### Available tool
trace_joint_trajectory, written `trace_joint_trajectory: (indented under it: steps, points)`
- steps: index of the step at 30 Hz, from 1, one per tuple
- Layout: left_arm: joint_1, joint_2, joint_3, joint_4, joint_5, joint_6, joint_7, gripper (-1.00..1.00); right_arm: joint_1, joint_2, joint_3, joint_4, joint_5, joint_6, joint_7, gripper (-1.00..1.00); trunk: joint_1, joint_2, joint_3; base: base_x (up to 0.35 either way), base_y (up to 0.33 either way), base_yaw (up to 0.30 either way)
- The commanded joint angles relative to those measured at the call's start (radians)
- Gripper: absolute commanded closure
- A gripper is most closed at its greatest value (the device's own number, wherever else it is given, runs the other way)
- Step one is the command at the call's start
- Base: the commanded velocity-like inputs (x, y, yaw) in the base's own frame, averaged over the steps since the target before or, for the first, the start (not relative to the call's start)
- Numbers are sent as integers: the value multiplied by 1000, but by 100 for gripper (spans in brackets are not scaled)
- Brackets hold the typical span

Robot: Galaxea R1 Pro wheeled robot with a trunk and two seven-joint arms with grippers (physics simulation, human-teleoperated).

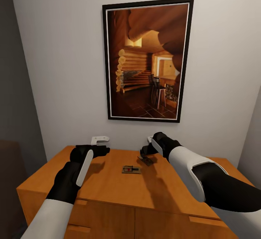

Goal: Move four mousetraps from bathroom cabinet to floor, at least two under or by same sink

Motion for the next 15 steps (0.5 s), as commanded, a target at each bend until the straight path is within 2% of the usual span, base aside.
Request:
trace_joint_trajectory:
  steps: [1, 8, 15]
  points:
    - [-1, 0, -1, -1, 11, 3, 10, -100, -1, 0, 8, -1, -4, 4, 2, -100, 4, -8, -5, 0, 0, 0]
    - [-1, 1, -1, -1, 10, 3, 10, -100, -1, 0, 7, -1, -4, 4, 3, -100, 31, -57, -26, 0, 0, 0]
    - [-1, 1, -1, -1, 9, 3, 10, -100, -1, 0, 7, -1, -4, 4, 4, -100, 31, -57, -26, 0, 0, 0]
